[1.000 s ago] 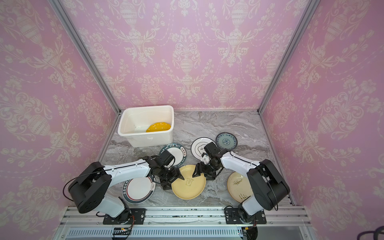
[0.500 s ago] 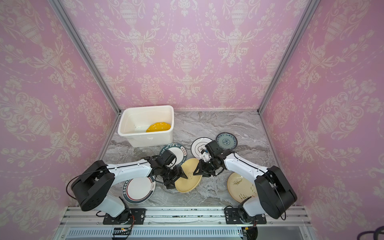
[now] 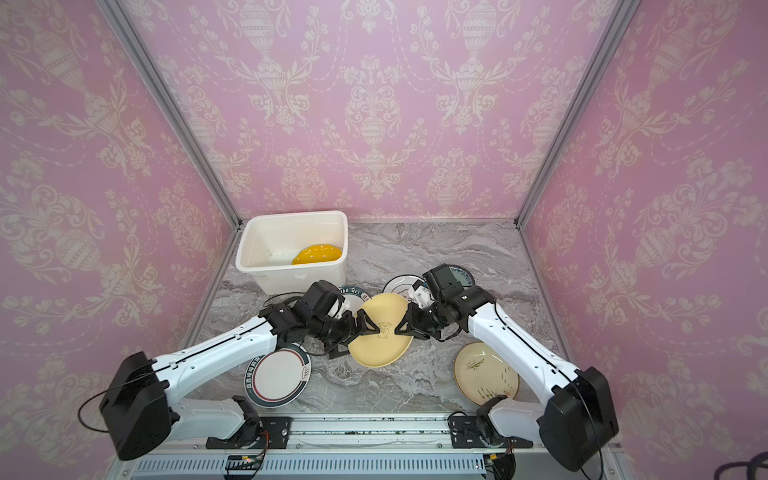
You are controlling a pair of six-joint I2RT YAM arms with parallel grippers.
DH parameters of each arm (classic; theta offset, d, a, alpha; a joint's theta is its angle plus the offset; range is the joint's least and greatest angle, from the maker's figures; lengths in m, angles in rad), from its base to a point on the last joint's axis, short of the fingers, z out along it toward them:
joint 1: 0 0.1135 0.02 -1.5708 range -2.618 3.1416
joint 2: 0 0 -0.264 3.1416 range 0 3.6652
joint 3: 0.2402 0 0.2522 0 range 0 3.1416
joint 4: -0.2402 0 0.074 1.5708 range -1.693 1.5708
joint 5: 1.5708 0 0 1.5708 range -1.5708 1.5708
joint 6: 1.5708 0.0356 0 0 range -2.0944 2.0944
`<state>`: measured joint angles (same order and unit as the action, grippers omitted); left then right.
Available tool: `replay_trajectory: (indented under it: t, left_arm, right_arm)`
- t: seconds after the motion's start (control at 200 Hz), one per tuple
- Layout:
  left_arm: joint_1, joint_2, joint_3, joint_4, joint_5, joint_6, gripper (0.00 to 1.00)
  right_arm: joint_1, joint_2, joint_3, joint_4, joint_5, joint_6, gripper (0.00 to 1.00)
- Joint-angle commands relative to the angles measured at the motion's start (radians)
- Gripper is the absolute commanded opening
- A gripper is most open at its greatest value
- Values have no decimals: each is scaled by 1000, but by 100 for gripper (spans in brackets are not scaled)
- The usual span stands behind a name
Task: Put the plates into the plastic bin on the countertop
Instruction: 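Pinch the yellow plate rims with both grippers and tilt it upright, then lift the upright yellow plate with both grippers toward the bin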
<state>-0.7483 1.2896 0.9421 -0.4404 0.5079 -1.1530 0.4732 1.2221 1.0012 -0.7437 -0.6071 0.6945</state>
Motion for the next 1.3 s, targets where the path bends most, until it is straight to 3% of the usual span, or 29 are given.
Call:
replay_trajectory:
  t: [0.0,0.1,0.24,0.51,0.68,0.821,0.986,1.296]
  left_arm:
    - [6,-64,88,-150,-67,240,99]
    - [18,-106,102,-149,-31,310,99]
    - [48,-171,84,-110,15,311,99]
    - [101,-248,-44,285,157,89,91]
    - [101,-241,-93,489,206,-39,86]
    - [101,-242,-104,522,216,-72,78]
    - [104,-236,-134,624,222,-143,60]
    - [103,-184,-150,754,205,-255,43]
  right_arm:
    - [-9,-71,47,-12,0,78,18]
    - [-9,-123,57,41,-15,153,18]
    - [-10,-194,48,115,-8,244,17]
    - [-8,-284,-56,340,-20,424,15]
    - [-5,-274,-65,360,-37,418,15]
    - [-4,-255,-73,392,-42,413,16]
    - [-5,-231,-91,428,-42,402,17]
    - [-4,-192,-120,495,-54,406,17]
